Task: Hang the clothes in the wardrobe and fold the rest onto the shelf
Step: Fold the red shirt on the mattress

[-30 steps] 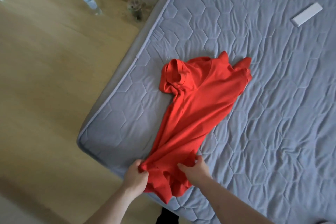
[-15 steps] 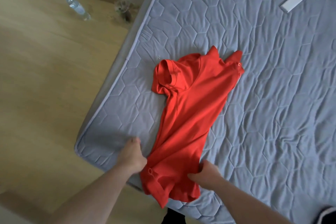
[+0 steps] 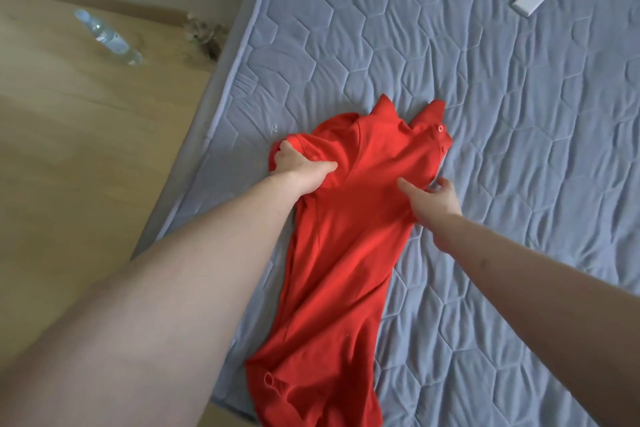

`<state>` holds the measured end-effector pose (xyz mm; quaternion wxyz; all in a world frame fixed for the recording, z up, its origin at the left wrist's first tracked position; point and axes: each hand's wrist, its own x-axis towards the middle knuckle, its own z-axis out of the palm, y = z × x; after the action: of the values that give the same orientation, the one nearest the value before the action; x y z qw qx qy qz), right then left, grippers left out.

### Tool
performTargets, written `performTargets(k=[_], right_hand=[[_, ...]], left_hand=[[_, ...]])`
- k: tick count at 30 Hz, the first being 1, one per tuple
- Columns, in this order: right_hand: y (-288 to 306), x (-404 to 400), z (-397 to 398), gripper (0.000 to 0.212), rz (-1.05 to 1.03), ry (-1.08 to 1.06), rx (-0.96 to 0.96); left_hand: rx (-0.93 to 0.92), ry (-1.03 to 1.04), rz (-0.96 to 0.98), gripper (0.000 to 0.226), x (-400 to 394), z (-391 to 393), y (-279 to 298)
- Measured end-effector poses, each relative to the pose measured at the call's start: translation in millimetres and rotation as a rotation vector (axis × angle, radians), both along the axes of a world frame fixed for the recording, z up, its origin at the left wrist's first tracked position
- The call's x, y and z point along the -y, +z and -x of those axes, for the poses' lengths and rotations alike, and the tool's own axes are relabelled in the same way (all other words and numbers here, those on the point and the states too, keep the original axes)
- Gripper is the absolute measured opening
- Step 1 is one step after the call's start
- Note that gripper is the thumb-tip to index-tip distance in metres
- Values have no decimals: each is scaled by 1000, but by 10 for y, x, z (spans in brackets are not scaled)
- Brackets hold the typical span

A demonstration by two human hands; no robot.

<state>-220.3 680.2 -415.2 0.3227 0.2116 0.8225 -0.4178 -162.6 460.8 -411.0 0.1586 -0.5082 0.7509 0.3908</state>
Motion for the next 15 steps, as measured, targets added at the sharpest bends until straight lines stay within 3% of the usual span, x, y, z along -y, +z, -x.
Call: performTargets(k=[4, 8, 10, 15], right_hand=[[-153, 38, -5, 63, 104, -141, -4], [-152, 13, 81, 28, 320, -231, 86], [-124, 8, 120, 26, 368, -218, 141], [-164, -28, 207, 12, 214, -107, 160]], left_hand=[[-60, 302, 14, 82, 89, 19, -153], [-74, 339, -213, 33, 344, -89, -92], [-110, 386, -277, 29, 452, -136, -10], [-125, 514, -552, 22, 480, -274, -11]])
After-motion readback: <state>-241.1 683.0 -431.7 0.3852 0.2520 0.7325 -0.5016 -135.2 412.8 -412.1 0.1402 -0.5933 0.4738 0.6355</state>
